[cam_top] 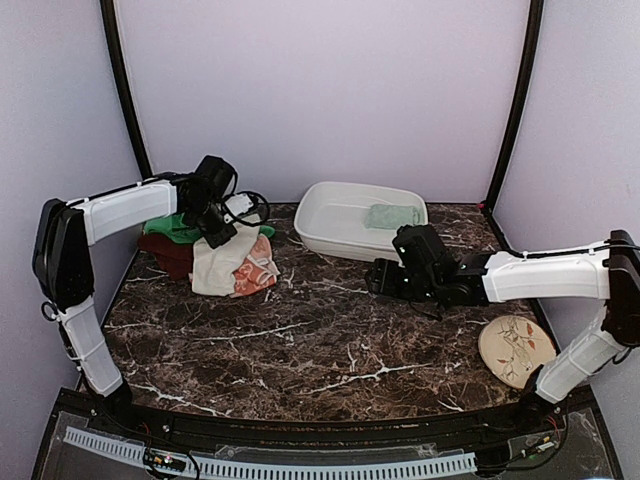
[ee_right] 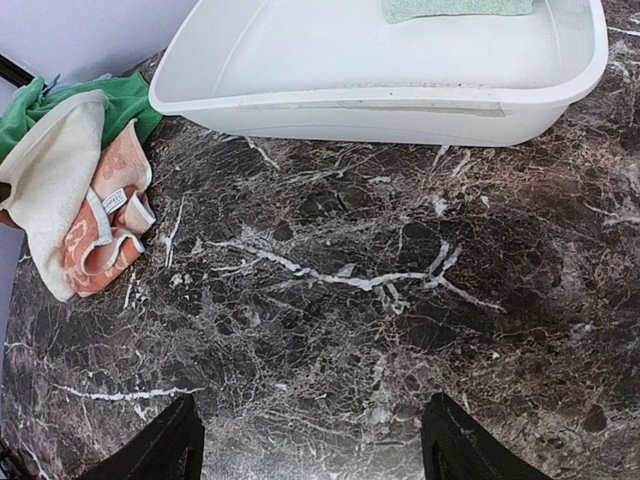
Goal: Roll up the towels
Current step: Pick up the towel from the towel pile, then place the towel at the center of the board.
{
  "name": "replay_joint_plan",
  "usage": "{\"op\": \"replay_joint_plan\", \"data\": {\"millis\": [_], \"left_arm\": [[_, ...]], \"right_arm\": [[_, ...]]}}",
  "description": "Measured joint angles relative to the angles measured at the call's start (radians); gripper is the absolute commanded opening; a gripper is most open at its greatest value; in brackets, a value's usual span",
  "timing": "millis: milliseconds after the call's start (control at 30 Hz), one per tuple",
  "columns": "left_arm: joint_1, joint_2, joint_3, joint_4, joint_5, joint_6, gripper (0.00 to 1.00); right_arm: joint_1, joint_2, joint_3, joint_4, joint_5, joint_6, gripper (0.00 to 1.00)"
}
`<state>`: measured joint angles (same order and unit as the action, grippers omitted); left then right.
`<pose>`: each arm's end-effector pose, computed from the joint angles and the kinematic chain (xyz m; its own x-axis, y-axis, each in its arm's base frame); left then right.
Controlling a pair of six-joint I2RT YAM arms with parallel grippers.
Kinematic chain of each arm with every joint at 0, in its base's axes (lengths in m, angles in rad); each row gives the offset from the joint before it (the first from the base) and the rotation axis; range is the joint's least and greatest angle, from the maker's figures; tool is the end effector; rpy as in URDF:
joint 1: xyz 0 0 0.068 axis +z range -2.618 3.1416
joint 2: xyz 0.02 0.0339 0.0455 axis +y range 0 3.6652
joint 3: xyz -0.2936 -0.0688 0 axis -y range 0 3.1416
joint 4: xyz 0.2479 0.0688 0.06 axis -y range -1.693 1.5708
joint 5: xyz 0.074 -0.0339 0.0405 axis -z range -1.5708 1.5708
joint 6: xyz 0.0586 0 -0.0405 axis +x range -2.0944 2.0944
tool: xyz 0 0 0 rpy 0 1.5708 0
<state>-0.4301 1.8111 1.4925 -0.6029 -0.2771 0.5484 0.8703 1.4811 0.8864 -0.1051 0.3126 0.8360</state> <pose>0.3911 -0.1618 0.2742 -0.4871 0.7751 -0.4024 0.5914 0.6318 0.5012 0.2277 0.2421 0.2332 -0.7056 0.2584 -0.6598 -0.0780 0.8971 0.4348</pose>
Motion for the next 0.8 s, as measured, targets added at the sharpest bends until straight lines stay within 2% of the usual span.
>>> {"op": "replay_joint_plan", "data": {"millis": [233,333,400,467,567,633,800], "left_arm": [[-0.096,-0.052,0.196,-0.173,0.107,-0.061,0.0],[-0.156,-0.105,0.272,-0.261,0.237,-0.105,0.0],[-0.195,-0.156,0.277,-0.31,0.37,-0.138,0.02],[-0.22,-0.215,0.227,-0.332,0.516,-0.167,0.17],[-0.231,-0.288,0.065,-0.325,0.677,-0.195,0.54],[-0.231,-0.293,-0.067,-0.311,0.763,-0.203,0.7],[-0.231,-0.192,-0.25,-0.284,0.869,-0.2,0.71]], "right_arm": [[0.0,0.0,0.0,0.001,-0.003,0.0,0.74],[0.0,-0.001,0.0,0.001,-0.003,0.0,0.74],[0.0,-0.004,0.0,-0.001,-0.002,0.0,0.74],[0.0,-0.011,0.0,-0.002,-0.003,0.0,0.74],[0.0,-0.031,-0.007,-0.004,-0.001,0.003,0.74],[0.0,-0.055,-0.025,-0.006,0.002,0.011,0.75],[0.0,-0.113,-0.077,-0.028,0.026,0.033,0.76]]}}
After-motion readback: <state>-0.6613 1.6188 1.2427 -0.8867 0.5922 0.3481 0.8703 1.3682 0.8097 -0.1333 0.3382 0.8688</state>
